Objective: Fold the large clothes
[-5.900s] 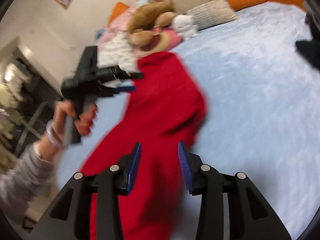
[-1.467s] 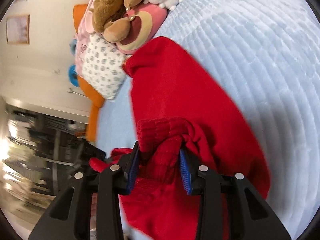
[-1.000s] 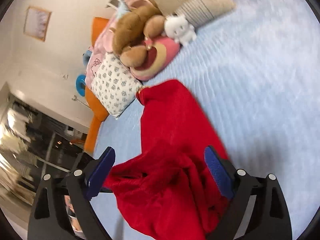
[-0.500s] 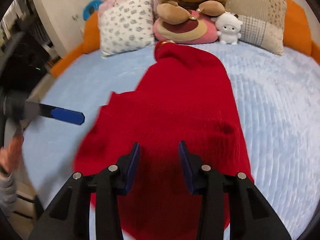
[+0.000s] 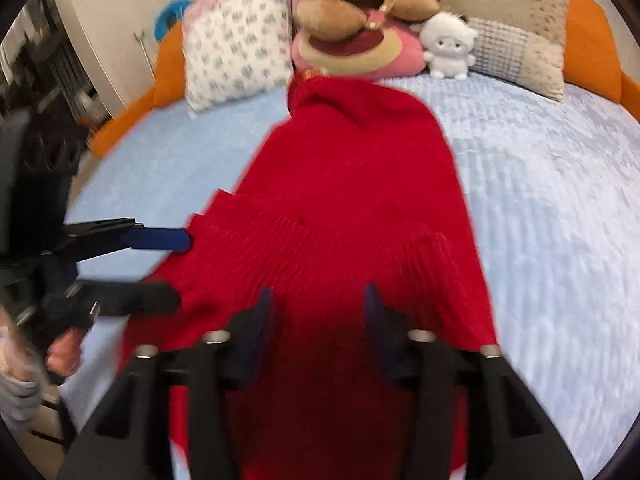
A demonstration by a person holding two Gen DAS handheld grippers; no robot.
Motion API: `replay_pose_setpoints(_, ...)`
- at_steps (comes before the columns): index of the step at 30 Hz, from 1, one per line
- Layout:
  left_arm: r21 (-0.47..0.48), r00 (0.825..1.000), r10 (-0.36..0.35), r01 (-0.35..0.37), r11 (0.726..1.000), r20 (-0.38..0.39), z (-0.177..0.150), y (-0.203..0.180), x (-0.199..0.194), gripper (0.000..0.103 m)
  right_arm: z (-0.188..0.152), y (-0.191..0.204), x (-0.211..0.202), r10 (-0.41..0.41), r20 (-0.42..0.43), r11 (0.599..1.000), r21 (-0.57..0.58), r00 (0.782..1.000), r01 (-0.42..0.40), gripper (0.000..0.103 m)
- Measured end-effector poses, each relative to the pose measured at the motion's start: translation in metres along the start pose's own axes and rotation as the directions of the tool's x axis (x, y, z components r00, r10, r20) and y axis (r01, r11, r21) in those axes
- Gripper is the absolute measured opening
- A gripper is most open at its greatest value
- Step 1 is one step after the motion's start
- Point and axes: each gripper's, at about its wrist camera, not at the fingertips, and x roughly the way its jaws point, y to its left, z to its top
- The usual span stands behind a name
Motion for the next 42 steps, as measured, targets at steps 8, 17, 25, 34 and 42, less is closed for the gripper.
replay_pose_setpoints(8,-0.257,0.985,-0.018,0.063,0.965,0.173,-0.097,-0.009,-0.082,0.1,-0.101,0.02,-0.105,-0.064,0.176,0.997,-0.039,0.982,0.072,0.083)
replay_pose_setpoints(17,0.643,0.894,0.423,-0.411,0.646,0.146,-0.173,-0.106,-0.01,0.099,-0.185,0.102,-0.034,-0.338,0.218,0.53,-0.76,0.916,0.376,0.082)
replay_pose_setpoints(25,0.897,0.829,0.499,-0.394,0.199,0.253,-0.19,-0.112,0.043,0.099,-0.185,0.087,0.028,-0.403,0.288,0.232,-0.886,0.869,0.402,0.082)
replay_pose_setpoints(34,0.885,0.837,0.48,-0.406,0.225,0.262,-0.173,-0.084,0.061,0.066,-0.169,0.063,0.053,-0.429,0.317,0.173,-0.89,0.846,0.421,0.049)
replay_pose_setpoints(42,0.891,0.882,0.469,-0.245,0.382,0.041,-0.119,-0.09,0.033,0.051,-0.118,0.073,0.014,-0.394,0.2,0.298,-0.896,0.897,0.33,0.029)
